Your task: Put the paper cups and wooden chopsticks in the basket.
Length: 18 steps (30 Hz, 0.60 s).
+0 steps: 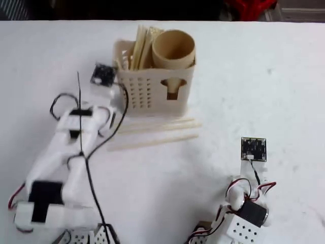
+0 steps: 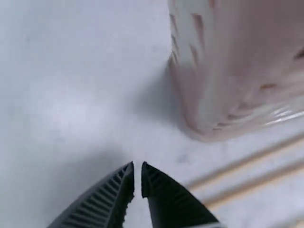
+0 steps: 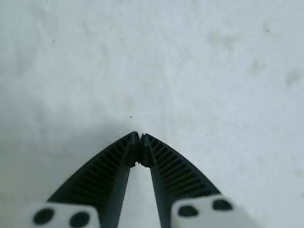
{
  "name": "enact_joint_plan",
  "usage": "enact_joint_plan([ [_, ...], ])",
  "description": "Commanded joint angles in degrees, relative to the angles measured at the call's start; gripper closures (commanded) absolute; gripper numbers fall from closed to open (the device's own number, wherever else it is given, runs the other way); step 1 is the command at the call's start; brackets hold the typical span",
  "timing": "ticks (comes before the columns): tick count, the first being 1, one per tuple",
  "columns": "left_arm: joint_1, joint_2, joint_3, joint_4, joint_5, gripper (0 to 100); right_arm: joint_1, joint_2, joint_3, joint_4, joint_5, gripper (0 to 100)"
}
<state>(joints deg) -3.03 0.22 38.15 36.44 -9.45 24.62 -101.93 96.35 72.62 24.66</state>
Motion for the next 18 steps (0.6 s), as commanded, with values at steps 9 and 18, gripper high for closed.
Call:
enact_joint_plan([
  [9, 0.6, 10.9, -12.2, 12.7, 2.2, 95, 0.3, -1.0, 0.5, 0.1, -0.4, 98.1],
  [18, -1.1, 7.3, -8.2, 9.1, 2.4, 96, 0.3, -1.0, 0.5, 0.1, -0.4, 98.1],
])
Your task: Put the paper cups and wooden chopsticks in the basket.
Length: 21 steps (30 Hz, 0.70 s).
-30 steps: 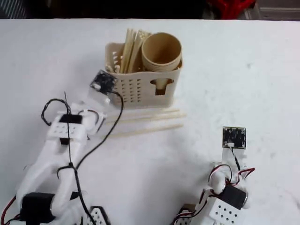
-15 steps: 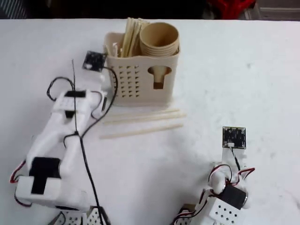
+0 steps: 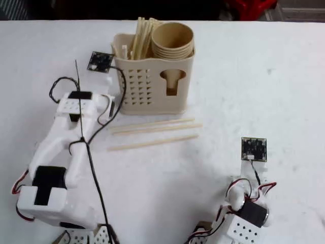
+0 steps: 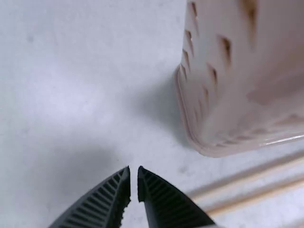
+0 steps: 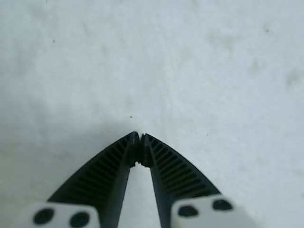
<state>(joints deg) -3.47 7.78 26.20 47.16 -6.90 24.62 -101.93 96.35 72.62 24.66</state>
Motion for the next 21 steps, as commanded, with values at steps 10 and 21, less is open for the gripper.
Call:
enact_joint_plan([
  [10, -2.9, -27.0, 24.2, -12.3, -0.1, 97, 0.3, -1.0, 0.5, 0.1, -0.4, 98.1],
  [21, -4.0, -18.5, 17.7, -12.7, 9.4, 97, 0.3, -1.0, 0.5, 0.1, -0.4, 98.1],
])
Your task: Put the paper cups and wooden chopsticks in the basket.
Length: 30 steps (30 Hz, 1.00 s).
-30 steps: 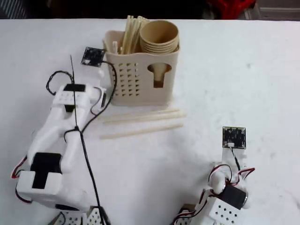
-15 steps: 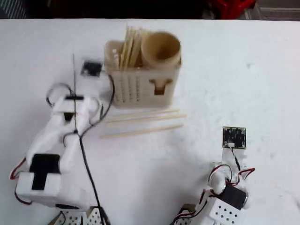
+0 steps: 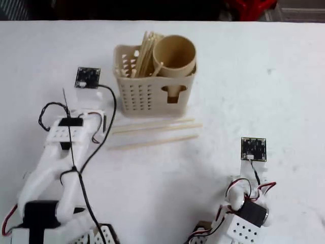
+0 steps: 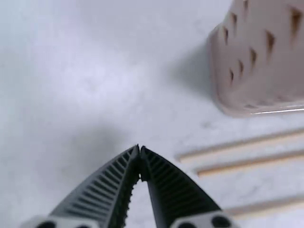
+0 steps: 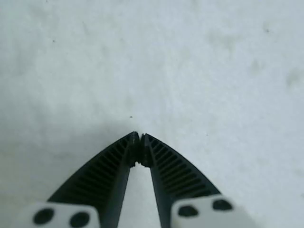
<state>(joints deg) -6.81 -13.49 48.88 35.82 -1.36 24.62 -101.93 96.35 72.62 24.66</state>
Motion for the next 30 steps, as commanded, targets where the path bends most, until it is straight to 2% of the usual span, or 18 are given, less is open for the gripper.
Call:
enact_joint_plan([
  [1, -0.7, 4.9, -6.8, -1.4, 5.5, 97, 0.3, -1.0, 0.5, 0.1, -0.4, 98.1],
  [5, 0.0, 13.6, -14.2, -1.0, 10.0, 97, 0.3, -1.0, 0.5, 0.1, -0.4, 98.1],
  [12, 2.1, 23.5, -21.7, 2.8, 9.8, 97, 0.3, -1.0, 0.5, 0.1, -0.4, 98.1],
  [23, 4.3, 26.4, -25.3, 20.0, 9.4, 98, 0.3, -1.0, 0.5, 0.1, -0.4, 98.1],
  [30, 3.7, 26.3, -24.9, 22.8, 6.6, 98, 0.3, -1.0, 0.5, 0.1, -0.4, 98.1],
])
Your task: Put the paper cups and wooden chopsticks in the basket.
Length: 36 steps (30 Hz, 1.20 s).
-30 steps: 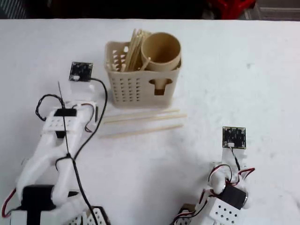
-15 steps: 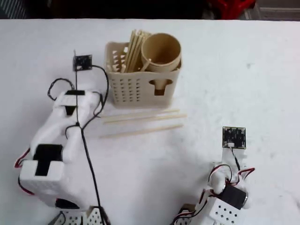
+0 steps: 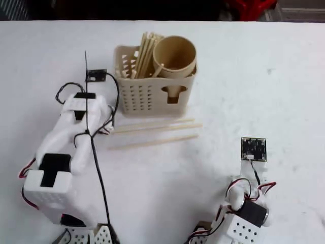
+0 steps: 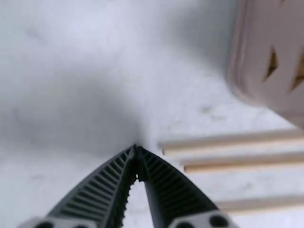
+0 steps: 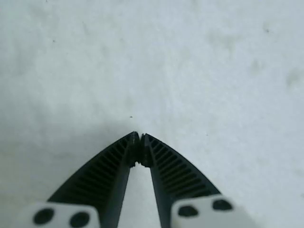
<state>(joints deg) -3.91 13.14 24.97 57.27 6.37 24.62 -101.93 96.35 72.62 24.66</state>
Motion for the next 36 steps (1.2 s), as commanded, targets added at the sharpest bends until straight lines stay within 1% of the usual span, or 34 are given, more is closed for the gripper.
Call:
enact_joint_plan([
  [1, 0.8, -0.4, -1.0, 1.3, -1.3, 98, 0.3, -1.0, 0.5, 0.1, -0.4, 98.1],
  [4, 0.8, -1.4, -0.6, 1.7, -4.9, 98, 0.3, -1.0, 0.5, 0.1, -0.4, 98.1],
  [7, 0.7, -7.8, 4.3, -1.4, -6.2, 98, 0.3, -1.0, 0.5, 0.1, -0.4, 98.1],
  [8, 0.7, -11.6, 7.2, -3.7, -7.0, 98, 0.3, -1.0, 0.5, 0.1, -0.4, 98.1],
  [10, 0.8, -20.9, 13.9, -8.1, -11.1, 98, 0.3, -1.0, 0.5, 0.1, -0.4, 98.1],
  [12, 1.4, -31.3, 19.9, -9.8, -16.5, 98, 0.3, -1.0, 0.5, 0.1, -0.4, 98.1],
  [13, 1.4, -36.9, 22.2, -9.6, -18.0, 98, 0.3, -1.0, 0.5, 0.1, -0.4, 98.1],
  [15, 1.4, -47.0, 24.8, -6.9, -19.1, 98, 0.3, -1.0, 0.5, 0.1, -0.4, 98.1],
  [17, 2.9, -55.3, 24.4, -0.4, -24.2, 97, 0.3, -1.0, 0.5, 0.1, -0.4, 98.1],
  [18, 5.1, -58.2, 23.6, 3.6, -28.0, 97, 0.3, -1.0, 0.5, 0.1, -0.4, 98.1],
  [20, 11.8, -61.1, 21.5, 11.9, -34.7, 97, 0.3, -1.0, 0.5, 0.1, -0.4, 98.1],
  [22, 18.7, -61.3, 19.3, 17.8, -36.0, 97, 0.3, -1.0, 0.5, 0.1, -0.4, 98.1],
  [24, 25.8, -61.2, 18.2, 21.5, -37.5, 97, 0.3, -1.0, 0.5, 0.1, -0.4, 98.1],
  [26, 32.1, -61.2, 18.0, 22.7, -39.5, 97, 0.3, -1.0, 0.5, 0.1, -0.4, 98.1],
  [28, 36.4, -60.7, 18.1, 20.8, -39.6, 96, 0.3, -1.0, 0.5, 0.1, -0.4, 98.1],
  [31, 37.8, -53.8, 16.8, 16.6, -41.4, 88, 0.3, -1.0, 0.5, 0.1, -0.4, 98.1],
  [33, 37.8, -44.8, 14.9, 15.8, -46.3, 84, 0.3, -1.0, 0.5, 0.1, -0.4, 98.1],
  [35, 37.9, -34.9, 11.5, 14.9, -52.0, 86, 0.3, -1.0, 0.5, 0.1, -0.4, 98.1],
  [36, 37.8, -30.5, 9.3, 13.8, -53.7, 87, 0.3, -1.0, 0.5, 0.1, -0.4, 98.1],
])
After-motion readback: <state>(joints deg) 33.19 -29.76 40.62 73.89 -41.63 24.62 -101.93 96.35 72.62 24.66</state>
